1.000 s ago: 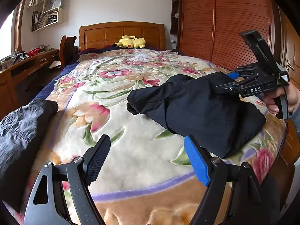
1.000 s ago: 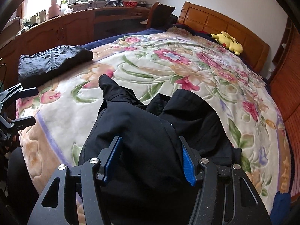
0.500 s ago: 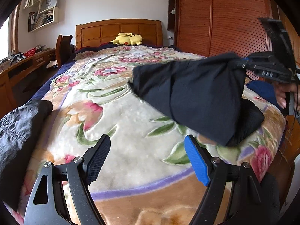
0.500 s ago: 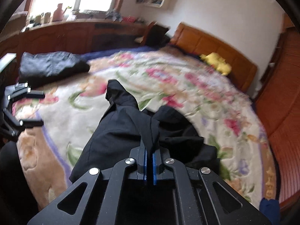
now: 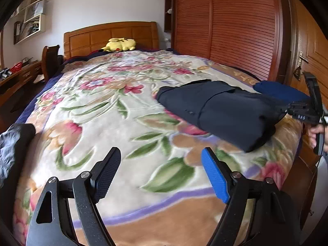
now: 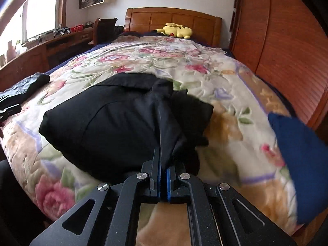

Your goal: Fold large clothes

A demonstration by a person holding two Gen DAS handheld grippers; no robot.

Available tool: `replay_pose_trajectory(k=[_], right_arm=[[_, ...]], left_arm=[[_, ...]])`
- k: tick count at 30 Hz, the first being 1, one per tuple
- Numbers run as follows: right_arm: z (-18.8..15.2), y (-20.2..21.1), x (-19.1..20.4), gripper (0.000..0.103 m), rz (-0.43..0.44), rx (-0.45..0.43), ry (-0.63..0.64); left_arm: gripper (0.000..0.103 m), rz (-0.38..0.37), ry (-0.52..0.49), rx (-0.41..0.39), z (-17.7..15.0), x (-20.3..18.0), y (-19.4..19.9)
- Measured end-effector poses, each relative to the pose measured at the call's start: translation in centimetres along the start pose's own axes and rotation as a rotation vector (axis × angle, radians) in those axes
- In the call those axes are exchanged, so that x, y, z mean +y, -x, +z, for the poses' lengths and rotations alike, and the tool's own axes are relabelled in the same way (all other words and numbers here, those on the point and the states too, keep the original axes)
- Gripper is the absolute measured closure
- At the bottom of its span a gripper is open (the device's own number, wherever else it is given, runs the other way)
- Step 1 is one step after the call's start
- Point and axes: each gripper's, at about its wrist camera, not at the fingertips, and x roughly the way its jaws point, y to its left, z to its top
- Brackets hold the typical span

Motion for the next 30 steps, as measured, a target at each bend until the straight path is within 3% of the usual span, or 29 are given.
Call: replay_pose_trajectory(k=[9, 17, 22, 26, 30], right_arm=[[-0.8, -1.6, 0.0, 0.100, 0.037, 0.041, -0.025], [-0.2, -1.6, -0.7, 0.099, 0.051, 0.015, -0.065], [-0.1, 0.3, -1.4, 0.081, 0.022, -0.038, -0.092], [-0.1, 2.2, -1.9, 0.056, -0.011, -0.100, -0.090], [-0.6, 2.7, -2.1, 0.055, -0.002, -0.115, -0.105]], left_arm=[[0.022, -0.055, -0.016, -0.028, 2.1, -3.5, -0.7], [0.022, -0.137, -0.027, -0.003, 5.0, -7.3, -4.2], [0.022, -0.147, -0.073, 0.038, 5.2, -9.7, -6.5], [0.022, -0.115, -0.106, 0.052, 4.1, -10.3, -7.5], [0.021, -0.111, -0.107, 0.090, 3.3, -10.1, -8.3]])
